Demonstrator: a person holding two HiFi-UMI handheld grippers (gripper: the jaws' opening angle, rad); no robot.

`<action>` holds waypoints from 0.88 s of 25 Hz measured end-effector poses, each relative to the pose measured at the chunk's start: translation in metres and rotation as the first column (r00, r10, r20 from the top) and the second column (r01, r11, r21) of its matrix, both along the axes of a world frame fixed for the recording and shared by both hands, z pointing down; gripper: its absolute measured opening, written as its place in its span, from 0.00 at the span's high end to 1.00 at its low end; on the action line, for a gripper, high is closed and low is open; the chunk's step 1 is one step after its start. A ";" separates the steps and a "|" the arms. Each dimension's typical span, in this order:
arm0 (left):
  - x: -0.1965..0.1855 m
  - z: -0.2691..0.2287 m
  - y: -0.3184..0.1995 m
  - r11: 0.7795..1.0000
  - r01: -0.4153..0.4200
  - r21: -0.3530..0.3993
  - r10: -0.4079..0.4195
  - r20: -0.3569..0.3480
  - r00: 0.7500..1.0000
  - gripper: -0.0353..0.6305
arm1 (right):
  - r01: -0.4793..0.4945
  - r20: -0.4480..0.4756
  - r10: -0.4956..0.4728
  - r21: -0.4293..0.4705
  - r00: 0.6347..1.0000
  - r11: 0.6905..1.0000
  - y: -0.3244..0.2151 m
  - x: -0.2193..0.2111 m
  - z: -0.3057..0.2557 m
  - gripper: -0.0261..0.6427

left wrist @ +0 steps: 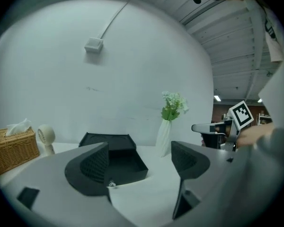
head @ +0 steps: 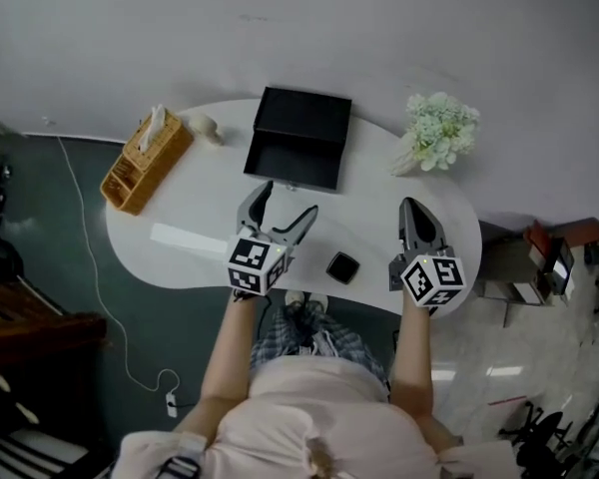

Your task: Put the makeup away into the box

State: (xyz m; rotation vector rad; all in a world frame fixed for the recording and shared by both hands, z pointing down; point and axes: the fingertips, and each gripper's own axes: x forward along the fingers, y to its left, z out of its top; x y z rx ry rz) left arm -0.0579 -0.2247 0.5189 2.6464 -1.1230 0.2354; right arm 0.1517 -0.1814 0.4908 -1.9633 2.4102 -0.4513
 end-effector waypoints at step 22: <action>0.119 0.153 0.147 0.910 -0.287 -0.299 0.367 0.260 0.893 0.35 | -0.058 0.021 0.061 -0.128 0.998 0.990 0.037 0.016 0.059 0.94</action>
